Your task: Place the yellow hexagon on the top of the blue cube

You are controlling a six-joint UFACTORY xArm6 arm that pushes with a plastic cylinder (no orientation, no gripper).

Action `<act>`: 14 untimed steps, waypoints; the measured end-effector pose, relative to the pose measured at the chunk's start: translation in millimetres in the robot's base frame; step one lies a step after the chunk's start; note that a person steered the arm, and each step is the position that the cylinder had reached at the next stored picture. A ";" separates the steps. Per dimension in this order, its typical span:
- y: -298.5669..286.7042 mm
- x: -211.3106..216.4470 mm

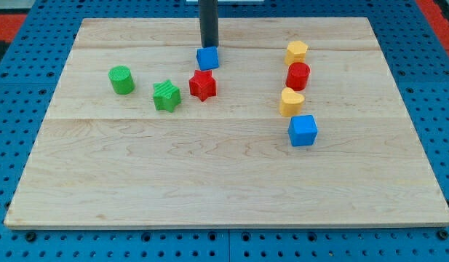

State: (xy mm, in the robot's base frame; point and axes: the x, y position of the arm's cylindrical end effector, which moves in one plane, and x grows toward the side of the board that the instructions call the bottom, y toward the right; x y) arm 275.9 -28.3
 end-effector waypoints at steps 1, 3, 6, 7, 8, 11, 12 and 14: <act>-4.1 13.7; 32.5 -31.2; 235.3 4.4; 181.4 7.1; 173.0 17.3; 118.7 41.1; 84.4 35.3; 114.5 15.7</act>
State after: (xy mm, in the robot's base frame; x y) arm 291.6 86.2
